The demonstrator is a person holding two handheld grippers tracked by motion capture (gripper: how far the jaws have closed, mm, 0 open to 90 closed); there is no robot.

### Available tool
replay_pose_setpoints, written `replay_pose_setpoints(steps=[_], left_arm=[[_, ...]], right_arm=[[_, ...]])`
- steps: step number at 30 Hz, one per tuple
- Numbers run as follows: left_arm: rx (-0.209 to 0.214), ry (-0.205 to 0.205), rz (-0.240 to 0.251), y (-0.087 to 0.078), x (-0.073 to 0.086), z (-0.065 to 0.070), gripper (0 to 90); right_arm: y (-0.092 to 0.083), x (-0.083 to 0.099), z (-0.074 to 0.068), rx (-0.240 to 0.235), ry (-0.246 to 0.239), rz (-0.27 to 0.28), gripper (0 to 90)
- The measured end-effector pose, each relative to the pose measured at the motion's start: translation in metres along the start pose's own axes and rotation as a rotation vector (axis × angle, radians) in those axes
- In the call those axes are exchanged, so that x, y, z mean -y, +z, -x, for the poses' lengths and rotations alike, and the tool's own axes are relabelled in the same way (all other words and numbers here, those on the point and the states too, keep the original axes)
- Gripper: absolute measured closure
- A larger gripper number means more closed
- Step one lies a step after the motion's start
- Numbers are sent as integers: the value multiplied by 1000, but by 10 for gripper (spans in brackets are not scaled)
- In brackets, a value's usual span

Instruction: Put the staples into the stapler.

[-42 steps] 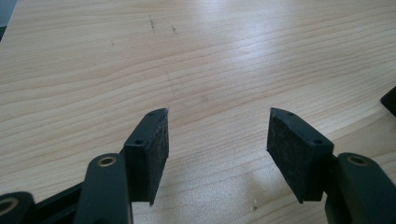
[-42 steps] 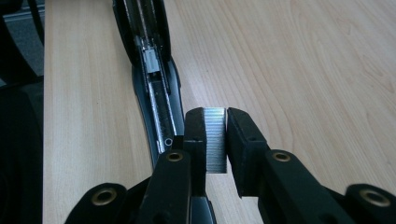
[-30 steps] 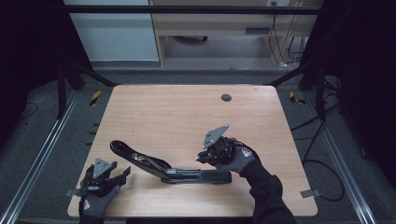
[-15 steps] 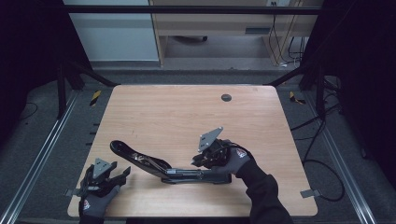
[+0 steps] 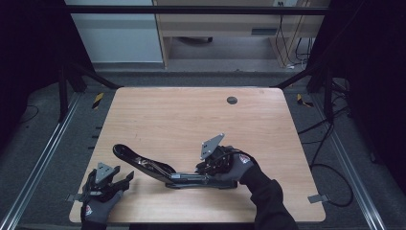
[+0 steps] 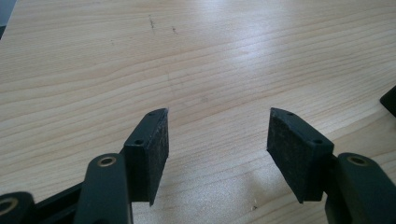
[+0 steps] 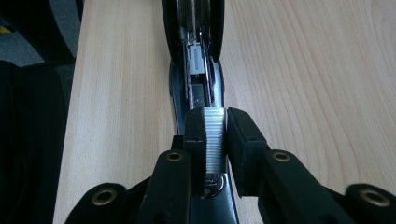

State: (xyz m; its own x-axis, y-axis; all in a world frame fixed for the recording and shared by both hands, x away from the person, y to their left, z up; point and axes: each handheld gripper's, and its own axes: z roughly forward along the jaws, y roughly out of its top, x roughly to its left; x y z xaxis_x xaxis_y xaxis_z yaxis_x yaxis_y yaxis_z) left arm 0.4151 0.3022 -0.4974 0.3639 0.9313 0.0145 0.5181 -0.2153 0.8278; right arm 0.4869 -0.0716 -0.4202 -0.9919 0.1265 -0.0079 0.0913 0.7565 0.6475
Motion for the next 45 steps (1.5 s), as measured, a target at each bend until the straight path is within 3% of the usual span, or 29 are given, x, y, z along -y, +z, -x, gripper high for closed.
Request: replay_pose_setpoints(steps=[22,45], left_arm=[[3,0,-3,0,0,0,383],[2,0,-3,1,0,0,382]], right_arm=[[13,9,2,-19,6,-32,785],[17,9,1,-30,-21,-47,785]])
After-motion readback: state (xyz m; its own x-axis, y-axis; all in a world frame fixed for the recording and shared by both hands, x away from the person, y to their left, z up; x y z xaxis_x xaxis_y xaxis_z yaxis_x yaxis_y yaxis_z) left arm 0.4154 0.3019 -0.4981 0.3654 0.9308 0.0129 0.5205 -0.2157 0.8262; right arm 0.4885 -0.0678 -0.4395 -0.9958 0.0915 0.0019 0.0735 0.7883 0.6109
